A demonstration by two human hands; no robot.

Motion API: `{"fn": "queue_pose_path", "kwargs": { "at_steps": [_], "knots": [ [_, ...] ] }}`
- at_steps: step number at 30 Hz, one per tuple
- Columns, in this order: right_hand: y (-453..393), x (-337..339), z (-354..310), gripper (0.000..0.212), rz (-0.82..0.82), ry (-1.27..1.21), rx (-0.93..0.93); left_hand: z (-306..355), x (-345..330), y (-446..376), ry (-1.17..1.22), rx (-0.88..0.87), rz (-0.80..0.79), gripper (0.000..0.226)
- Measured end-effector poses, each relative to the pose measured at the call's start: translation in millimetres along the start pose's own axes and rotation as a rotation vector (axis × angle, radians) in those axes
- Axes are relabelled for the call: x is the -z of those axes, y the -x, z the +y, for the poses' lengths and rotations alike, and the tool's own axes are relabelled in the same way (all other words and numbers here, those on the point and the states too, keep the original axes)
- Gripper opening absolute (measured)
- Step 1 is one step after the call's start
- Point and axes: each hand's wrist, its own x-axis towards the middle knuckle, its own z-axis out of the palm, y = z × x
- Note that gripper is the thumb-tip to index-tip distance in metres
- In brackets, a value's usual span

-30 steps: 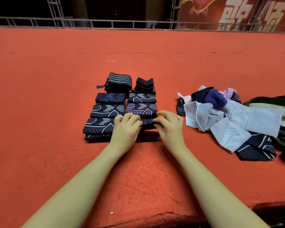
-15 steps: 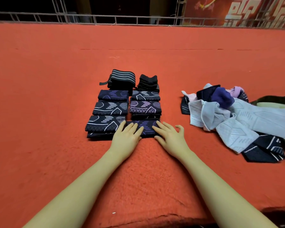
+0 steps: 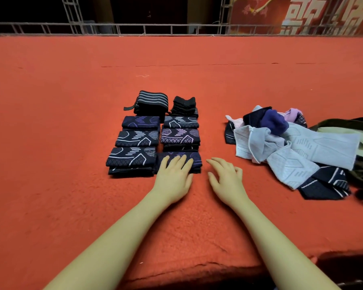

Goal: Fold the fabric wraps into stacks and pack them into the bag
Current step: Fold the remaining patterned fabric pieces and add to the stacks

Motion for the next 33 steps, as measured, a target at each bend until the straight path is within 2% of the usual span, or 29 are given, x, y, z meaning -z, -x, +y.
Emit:
{"fn": "queue_pose_path", "kwargs": {
  "at_steps": [2,5,7,10,14,16,19,21,25,28,33],
  "knots": [
    [6,10,12,0.043,0.082,-0.010,-0.046,21,1,-5,0.077,-0.039,0.019,0.050],
    [16,26,39,0.041,0.227,0.081,-0.128,51,-4,-16,0.156,-0.064,-0.001,0.049],
    [25,35,58,0.038,0.280,0.108,-0.222,73,-3,-24,0.217,-0.121,0.045,0.044],
    [33,41,75,0.041,0.284,0.093,-0.353,100,-9,-43,0.299,-0.211,0.017,0.039],
    [34,50,102,0.043,0.284,0.226,-0.446,133,-8,-66,0.345,-0.277,0.037,0.041],
    [35,52,114,0.037,0.279,0.219,-0.501,145,-14,-75,0.338,-0.322,0.011,0.043],
    [35,47,121,0.009,0.388,0.279,-0.425,157,-21,-87,0.302,-0.385,0.044,0.048],
    [34,45,121,0.016,0.480,0.296,-0.363,161,-24,-94,0.295,-0.403,0.071,0.050],
    [38,50,117,0.021,0.634,0.132,-0.273,158,-26,-95,0.367,-0.399,0.166,0.041],
    [41,52,110,0.016,0.655,0.059,-0.180,147,-21,-90,0.409,-0.388,0.294,0.038],
    [39,56,96,0.011,0.644,0.035,-0.076,126,-11,-83,0.442,-0.417,0.444,0.021]
  ]
}}
